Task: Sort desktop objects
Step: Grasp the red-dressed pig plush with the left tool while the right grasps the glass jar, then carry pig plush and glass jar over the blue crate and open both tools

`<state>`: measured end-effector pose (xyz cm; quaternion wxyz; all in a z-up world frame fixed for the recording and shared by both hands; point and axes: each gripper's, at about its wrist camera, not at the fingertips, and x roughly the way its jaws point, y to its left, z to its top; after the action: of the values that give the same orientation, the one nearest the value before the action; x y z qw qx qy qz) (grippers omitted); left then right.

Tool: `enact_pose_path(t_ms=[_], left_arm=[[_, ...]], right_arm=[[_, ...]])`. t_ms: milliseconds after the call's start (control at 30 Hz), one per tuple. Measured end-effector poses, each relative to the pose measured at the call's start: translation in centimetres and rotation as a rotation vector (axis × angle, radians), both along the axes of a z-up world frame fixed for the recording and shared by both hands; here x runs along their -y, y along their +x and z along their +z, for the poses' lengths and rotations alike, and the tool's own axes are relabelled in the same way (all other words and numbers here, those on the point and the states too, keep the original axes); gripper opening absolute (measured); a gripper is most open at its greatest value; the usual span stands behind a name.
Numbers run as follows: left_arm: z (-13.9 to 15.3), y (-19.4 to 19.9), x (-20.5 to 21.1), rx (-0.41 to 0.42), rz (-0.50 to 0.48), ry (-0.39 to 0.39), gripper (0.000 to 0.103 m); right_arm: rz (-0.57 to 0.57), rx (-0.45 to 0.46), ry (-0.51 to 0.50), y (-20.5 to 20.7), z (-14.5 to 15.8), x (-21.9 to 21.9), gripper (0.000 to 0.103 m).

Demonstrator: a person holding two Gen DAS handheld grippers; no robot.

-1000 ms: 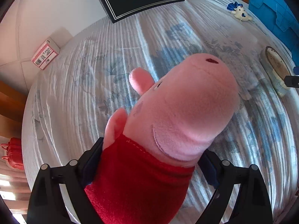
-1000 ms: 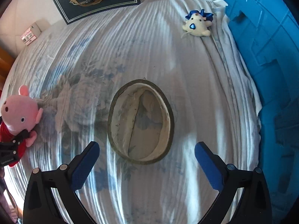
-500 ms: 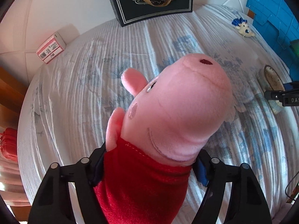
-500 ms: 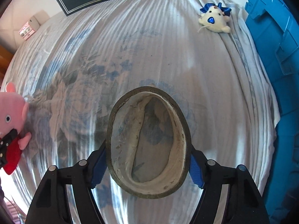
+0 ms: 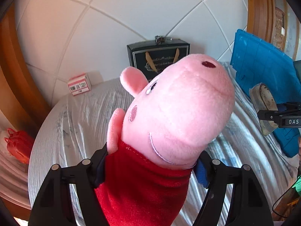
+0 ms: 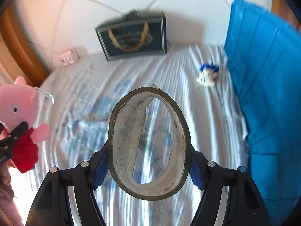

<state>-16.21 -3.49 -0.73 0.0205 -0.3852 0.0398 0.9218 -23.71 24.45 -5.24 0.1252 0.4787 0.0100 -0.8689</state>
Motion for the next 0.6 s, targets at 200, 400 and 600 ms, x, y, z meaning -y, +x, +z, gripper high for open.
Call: enact_pose_path(t_ms=[200,400,600], left_arm=[[5.8,2.7,-5.6,-0.149,-0.113,0.086,0.074],[12.1,3.9,-14.7,-0.27,-0.248,0.169,0.074],[17.3,4.6,-26.6,-0.336,-0.376,0.221,0.074]], right_arm=[[-0.03,-0.181,-0.012,5.3,9.6,-3.0,0.071],[-0.11,-0.348,0.014,10.6,17.9,-10.5,0.071],[-0.194,-0.43,0.028,13.2,22.2,-21.5,0.071]])
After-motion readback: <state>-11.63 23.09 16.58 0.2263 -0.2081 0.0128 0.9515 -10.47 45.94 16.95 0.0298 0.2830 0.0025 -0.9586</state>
